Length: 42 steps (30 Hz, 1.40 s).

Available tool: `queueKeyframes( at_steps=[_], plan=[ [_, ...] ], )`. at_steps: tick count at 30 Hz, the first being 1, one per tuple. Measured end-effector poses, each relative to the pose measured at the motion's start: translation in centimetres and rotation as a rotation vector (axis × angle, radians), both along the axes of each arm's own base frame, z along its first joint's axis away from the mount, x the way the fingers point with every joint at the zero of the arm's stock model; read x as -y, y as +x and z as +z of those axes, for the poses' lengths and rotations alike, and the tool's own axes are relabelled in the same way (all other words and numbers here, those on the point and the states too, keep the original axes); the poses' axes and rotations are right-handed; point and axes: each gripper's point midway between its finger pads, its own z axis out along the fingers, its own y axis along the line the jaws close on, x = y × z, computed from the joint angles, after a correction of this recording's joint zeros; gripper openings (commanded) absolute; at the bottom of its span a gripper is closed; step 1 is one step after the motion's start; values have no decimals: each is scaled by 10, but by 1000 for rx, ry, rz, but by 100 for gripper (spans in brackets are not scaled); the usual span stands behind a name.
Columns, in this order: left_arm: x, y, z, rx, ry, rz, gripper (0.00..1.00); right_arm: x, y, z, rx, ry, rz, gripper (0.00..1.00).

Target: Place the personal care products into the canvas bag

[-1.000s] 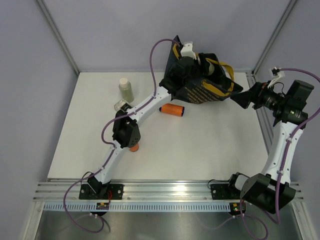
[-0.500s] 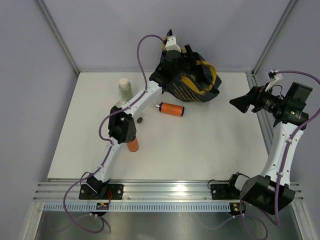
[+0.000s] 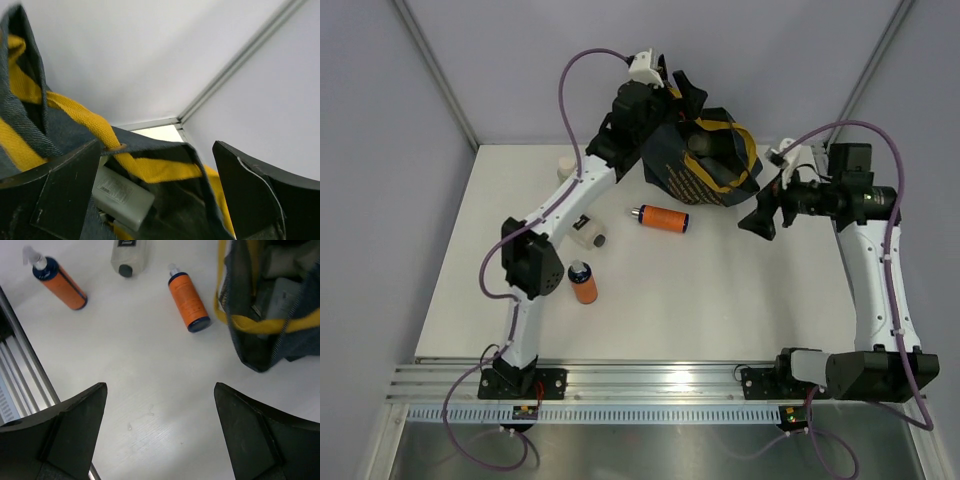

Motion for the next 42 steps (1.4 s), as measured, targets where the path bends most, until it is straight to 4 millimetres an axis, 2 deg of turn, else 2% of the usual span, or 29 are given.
queueKeyframes(
  at_steps=[4, 8, 10, 14, 17, 19, 22, 26, 30, 35, 42],
  plan=[
    [-36, -39, 38, 45, 19, -55, 99, -40, -5, -17, 47, -130, 173, 97],
    [-95, -86, 70, 93, 72, -18, 99, -80, 3, -51, 31, -273, 296, 98],
    [-138, -117, 81, 123, 105, 46, 99, -104, 14, -75, 6, -356, 333, 98],
    [-216, -184, 86, 161, 147, 185, 99, -144, 46, -129, -48, -521, 339, 99],
    [-255, -234, 84, 196, 147, 255, 99, -169, 77, -165, -68, -638, 291, 100],
    [-271, -259, 74, 196, 143, 279, 99, -182, 104, -181, -68, -704, 246, 99],
    [-291, -283, 40, 141, 161, 317, 99, -193, 142, -199, -41, -758, 179, 100],
    [-310, -301, -25, 2, 207, 367, 99, -190, 160, -226, -49, -840, 154, 100],
    [-328, -319, -64, -91, 217, 418, 99, -189, 163, -254, -87, -885, 180, 99],
    [-339, -335, -82, -143, 193, 451, 99, -187, 155, -285, -159, -915, 213, 97],
    [-340, -342, -114, -228, 185, 453, 99, -190, 149, -290, -221, -872, 217, 69]
  ],
)
